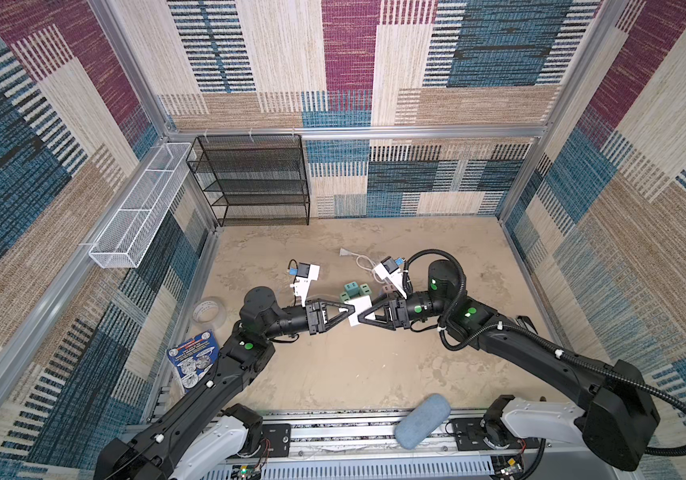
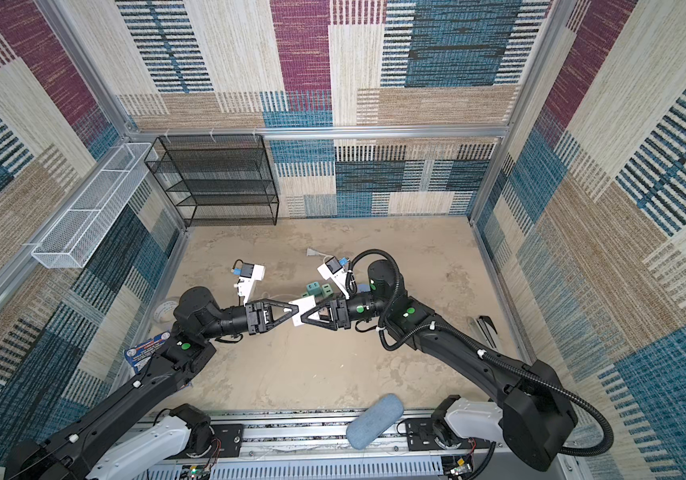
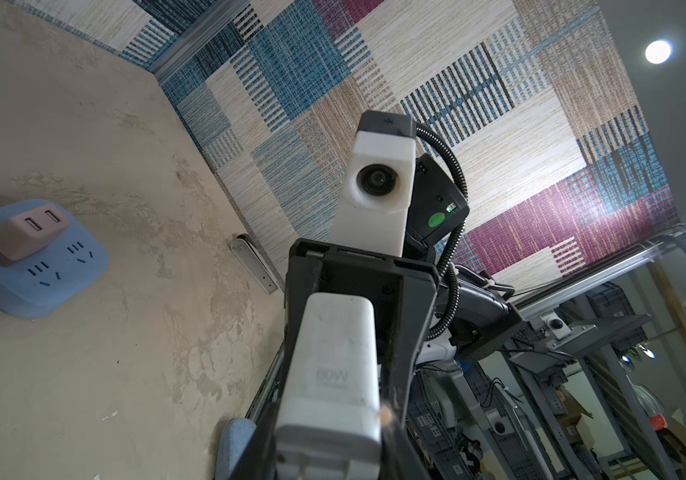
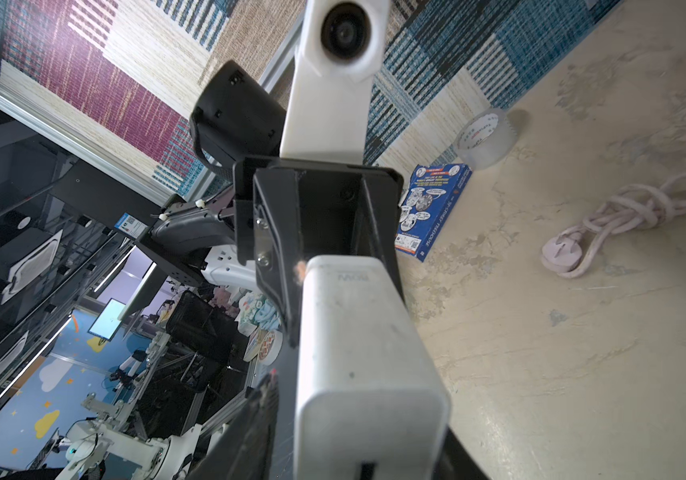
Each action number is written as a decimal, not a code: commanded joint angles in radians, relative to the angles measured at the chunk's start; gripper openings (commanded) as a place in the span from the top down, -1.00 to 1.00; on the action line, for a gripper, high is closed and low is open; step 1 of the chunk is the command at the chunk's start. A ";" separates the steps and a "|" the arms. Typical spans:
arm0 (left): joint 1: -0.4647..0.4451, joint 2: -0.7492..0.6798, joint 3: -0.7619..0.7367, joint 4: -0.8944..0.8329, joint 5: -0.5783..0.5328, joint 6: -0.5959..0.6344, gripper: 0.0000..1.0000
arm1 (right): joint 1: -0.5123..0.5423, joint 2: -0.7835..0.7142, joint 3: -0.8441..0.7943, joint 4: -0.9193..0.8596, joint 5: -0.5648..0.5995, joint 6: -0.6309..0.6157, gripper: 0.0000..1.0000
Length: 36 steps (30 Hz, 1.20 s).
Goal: Insert the plug
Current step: 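Carry the white charger over the strip while the left gripper draws back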
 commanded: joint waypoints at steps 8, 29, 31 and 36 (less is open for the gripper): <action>0.001 -0.026 0.001 0.048 -0.023 -0.011 1.00 | 0.001 -0.017 0.010 0.158 0.053 0.120 0.11; 0.006 -0.078 0.353 -1.021 -0.663 0.490 -0.68 | -0.006 0.056 0.244 -0.561 0.515 -0.139 1.00; 0.005 -0.064 0.379 -1.102 -0.766 0.503 -0.64 | -0.008 0.093 0.295 -0.659 0.595 -0.179 1.00; 0.007 -0.050 0.381 -1.172 -0.866 0.520 -0.56 | -0.008 0.152 0.389 -0.836 0.839 -0.251 1.00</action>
